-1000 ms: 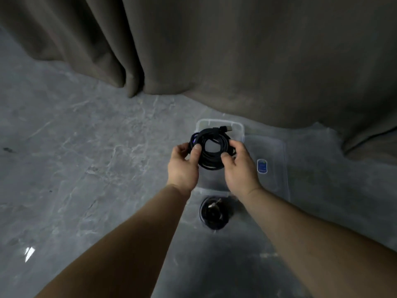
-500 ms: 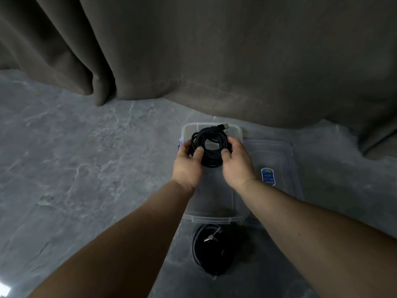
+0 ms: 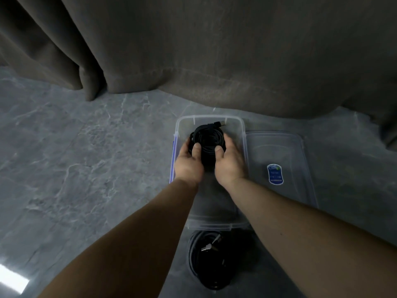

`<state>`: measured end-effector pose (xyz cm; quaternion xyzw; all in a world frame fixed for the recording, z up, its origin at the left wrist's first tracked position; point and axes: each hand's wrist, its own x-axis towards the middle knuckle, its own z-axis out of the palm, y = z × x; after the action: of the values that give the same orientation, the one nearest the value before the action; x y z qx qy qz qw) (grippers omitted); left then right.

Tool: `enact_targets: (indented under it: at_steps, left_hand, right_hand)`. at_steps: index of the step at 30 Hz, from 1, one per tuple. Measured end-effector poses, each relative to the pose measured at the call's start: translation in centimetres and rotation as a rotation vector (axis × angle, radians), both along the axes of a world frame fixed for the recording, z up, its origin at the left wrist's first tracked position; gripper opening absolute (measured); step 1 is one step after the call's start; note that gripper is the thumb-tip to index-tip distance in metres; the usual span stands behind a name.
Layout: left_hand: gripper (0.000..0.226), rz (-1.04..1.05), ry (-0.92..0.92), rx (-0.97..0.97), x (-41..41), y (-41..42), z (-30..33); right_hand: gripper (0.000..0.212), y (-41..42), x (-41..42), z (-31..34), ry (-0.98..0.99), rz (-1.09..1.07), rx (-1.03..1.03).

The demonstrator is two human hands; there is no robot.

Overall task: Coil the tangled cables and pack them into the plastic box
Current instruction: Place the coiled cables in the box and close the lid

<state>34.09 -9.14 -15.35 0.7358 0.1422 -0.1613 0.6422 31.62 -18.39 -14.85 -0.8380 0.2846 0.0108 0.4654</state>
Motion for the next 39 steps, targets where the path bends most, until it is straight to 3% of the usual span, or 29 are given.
enact_targets:
  at_steps: [10, 17, 20, 26, 29, 34, 39]
  left_hand:
    - [0.055, -0.113, 0.0, 0.015, -0.5, 0.7, 1.4]
    - [0.052, -0.203, -0.146, -0.01, -4.3, 3.0, 5.7]
    - [0.043, -0.166, -0.194, 0.039, -7.1, 4.1, 6.7]
    - [0.002, -0.13, -0.257, 0.246, -14.0, 6.5, 6.5]
    - [0.016, -0.154, -0.236, 0.349, -16.6, 7.8, 5.6]
    - [0.018, -0.162, -0.088, 0.33, -18.3, 9.6, 3.0]
    - [0.054, -0.269, 0.098, 0.151, -18.9, 8.2, 3.1]
  right_hand:
    - [0.056, 0.5, -0.1, 0.4, -0.055, -0.012, -0.005]
    - [0.054, 0.3, -3.4, 3.6, -0.225, 0.125, 0.006]
    - [0.053, 0.1, -6.8, 4.8, -0.249, 0.151, 0.001]
    - [0.045, 0.9, -14.9, 4.6, -0.265, 0.305, -0.089]
    - [0.044, 1.3, -18.2, 3.9, -0.193, 0.376, -0.093]
    - [0.031, 1.1, -20.6, 2.4, -0.124, 0.347, -0.071]
    - [0.051, 0.8, -20.8, 1.4, 0.025, 0.398, 0.042]
